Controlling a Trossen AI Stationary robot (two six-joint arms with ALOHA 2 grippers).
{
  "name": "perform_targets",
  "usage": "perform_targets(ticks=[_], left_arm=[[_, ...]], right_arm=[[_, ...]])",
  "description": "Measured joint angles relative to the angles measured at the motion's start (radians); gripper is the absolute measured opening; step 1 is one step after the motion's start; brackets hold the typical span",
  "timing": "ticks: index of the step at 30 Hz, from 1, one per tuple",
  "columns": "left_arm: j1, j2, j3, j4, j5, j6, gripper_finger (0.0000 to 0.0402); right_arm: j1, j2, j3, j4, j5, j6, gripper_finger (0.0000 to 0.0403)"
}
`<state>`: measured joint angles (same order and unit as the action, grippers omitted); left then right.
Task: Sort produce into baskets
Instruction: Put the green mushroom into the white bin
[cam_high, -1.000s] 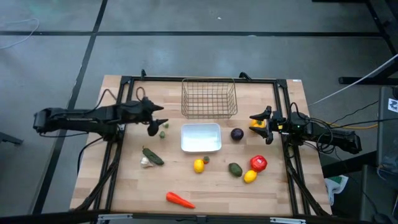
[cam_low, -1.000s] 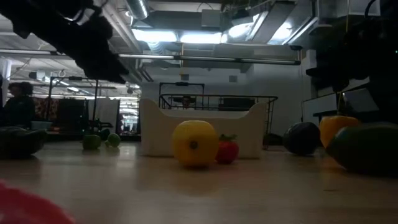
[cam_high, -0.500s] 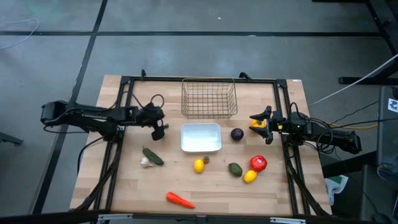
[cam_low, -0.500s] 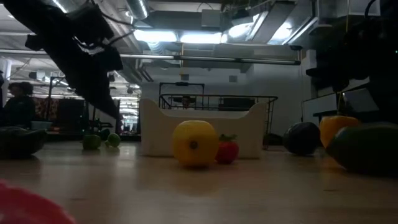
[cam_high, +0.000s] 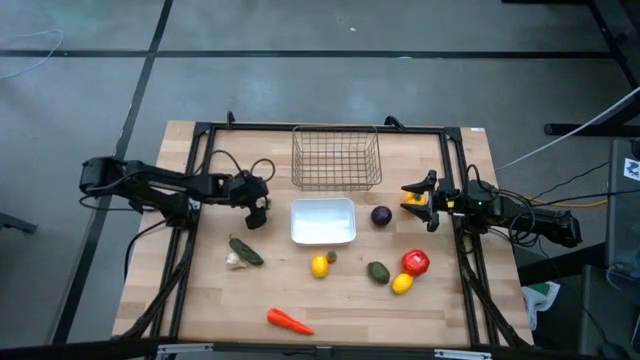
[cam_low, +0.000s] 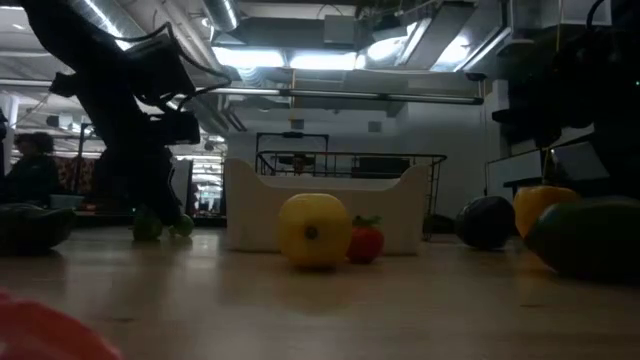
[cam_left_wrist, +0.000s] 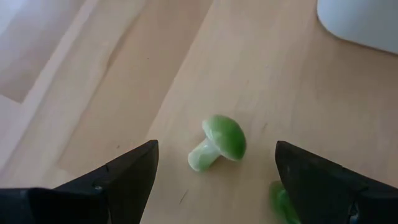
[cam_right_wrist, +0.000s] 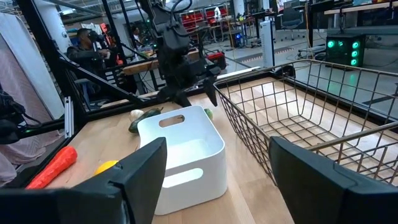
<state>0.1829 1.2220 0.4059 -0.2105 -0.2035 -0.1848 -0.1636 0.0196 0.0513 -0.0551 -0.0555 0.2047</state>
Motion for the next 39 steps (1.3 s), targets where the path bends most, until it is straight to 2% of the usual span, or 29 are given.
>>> perform_targets(ticks=[9, 18, 39], left_arm=[[0.000, 0.068, -0.001, 0.042, 0.000, -0.019, 0.0312], [-0.001, 0.084, 0.000, 0.056, 0.006, -0.029, 0.0244], [0.000, 0.084, -0.001, 0.078, -0.006, -0.025, 0.0119]], right_arm=[[0.000, 0.000, 0.000, 0.000, 0.000, 0.000, 0.0280], [0.000, 0.000, 0.000, -0.001, 0.000, 0.000, 0.0280], [0.000, 0.000, 0.000, -0.001, 0.003, 0.000, 0.0280]])
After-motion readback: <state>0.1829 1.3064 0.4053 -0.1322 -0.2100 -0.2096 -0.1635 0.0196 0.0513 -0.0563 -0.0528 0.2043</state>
